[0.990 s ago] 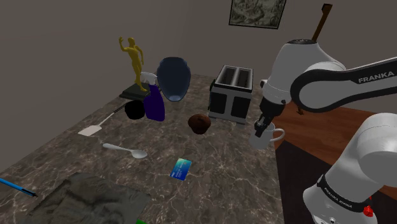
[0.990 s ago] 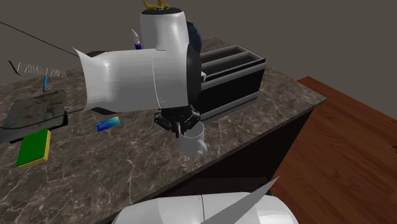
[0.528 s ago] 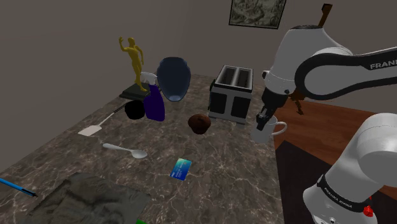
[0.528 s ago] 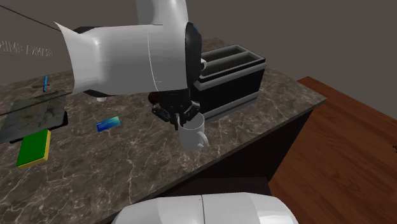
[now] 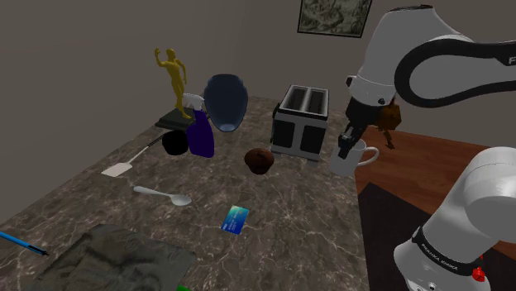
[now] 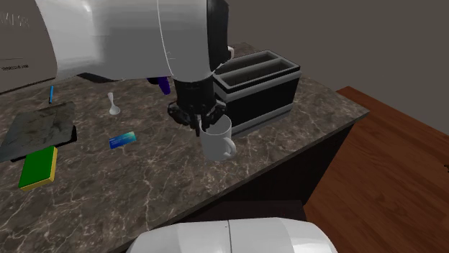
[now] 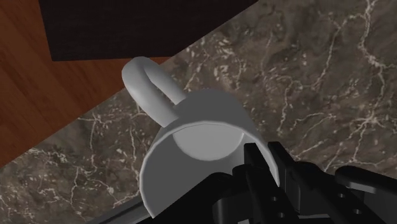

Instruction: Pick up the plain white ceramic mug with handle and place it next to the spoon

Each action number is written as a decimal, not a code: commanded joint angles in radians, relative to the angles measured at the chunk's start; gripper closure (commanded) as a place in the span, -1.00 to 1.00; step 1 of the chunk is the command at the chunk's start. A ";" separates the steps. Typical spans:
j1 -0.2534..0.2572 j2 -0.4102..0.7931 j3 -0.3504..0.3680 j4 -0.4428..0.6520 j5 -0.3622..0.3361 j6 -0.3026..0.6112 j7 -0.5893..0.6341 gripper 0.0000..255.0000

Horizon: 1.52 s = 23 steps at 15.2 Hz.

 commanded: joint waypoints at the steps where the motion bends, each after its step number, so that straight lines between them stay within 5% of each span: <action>1: -0.002 -0.003 -0.004 0.026 -0.004 -0.030 -0.001 1.00; 17: -0.015 -0.005 -0.026 0.240 -0.027 -0.245 -0.001 1.00; 23: -0.010 0.185 0.057 0.361 0.004 -0.171 0.075 1.00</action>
